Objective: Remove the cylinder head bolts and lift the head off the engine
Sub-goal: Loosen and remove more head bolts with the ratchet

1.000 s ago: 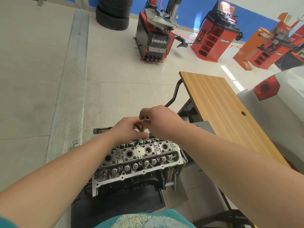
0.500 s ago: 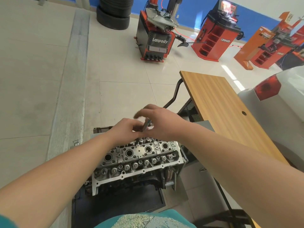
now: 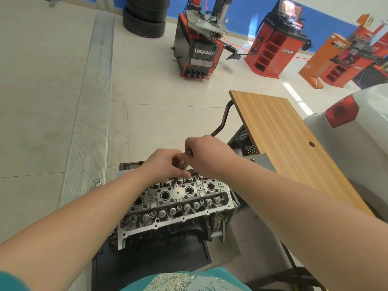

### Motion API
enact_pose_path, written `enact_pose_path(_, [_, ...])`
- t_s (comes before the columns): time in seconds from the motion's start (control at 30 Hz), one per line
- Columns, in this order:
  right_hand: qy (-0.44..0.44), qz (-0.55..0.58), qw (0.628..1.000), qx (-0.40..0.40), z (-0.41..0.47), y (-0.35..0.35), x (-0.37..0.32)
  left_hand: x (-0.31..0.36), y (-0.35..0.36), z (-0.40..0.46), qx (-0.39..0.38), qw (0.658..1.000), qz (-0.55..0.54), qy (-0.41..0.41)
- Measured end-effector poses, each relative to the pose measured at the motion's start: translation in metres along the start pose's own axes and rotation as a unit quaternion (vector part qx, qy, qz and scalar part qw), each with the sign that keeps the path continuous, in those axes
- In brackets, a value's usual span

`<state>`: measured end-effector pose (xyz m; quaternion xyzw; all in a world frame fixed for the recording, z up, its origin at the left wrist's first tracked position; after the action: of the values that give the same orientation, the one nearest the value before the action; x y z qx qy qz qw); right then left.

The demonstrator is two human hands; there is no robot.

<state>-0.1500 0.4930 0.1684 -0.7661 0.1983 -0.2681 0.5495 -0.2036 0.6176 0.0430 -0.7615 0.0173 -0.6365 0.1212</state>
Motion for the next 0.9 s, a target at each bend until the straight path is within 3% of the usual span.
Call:
enact_pose_path(0.17, [-0.114, 0.105, 0.988, -0.001, -0.008, -0.002, -0.003, -0.012, -0.002, 0.001, -0.016, 1.000, 0.008, 0.009])
enact_pose_path(0.3, [0.001, 0.046, 0.999, 0.007, 0.000, 0.003, -0.002, -0.015, -0.006, 0.004, 0.003, 1.000, 0.013, 0.008])
enact_pose_path(0.43, [-0.035, 0.007, 0.999, 0.026, -0.002, 0.000, -0.007, -0.027, -0.006, 0.010, -0.028, 0.998, 0.047, -0.025])
enact_pose_path(0.6, [-0.038, 0.010, 0.999, 0.027, -0.009, -0.005, -0.001, -0.047, -0.004, 0.015, -0.101, 0.952, 0.254, -0.139])
enact_pose_path(0.73, [-0.031, 0.031, 0.997, 0.065, -0.014, -0.015, 0.006, -0.051, 0.009, 0.016, -0.137, 0.935, 0.289, -0.151])
enact_pose_path(0.9, [-0.009, 0.075, 0.993, 0.095, -0.022, -0.023, 0.017, -0.057, 0.011, 0.020, -0.099, 0.950, 0.248, -0.163])
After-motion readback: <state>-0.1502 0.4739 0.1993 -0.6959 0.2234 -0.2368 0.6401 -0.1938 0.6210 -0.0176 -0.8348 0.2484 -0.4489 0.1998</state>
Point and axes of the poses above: each hand's wrist, its own z-axis towards the middle knuckle, its own y-axis out of the palm, x = y × z, the point moved 3 cm from there along z, towards the middle knuckle, and after that the axes turned 13 degrees about -z, right-handed, at the moved point
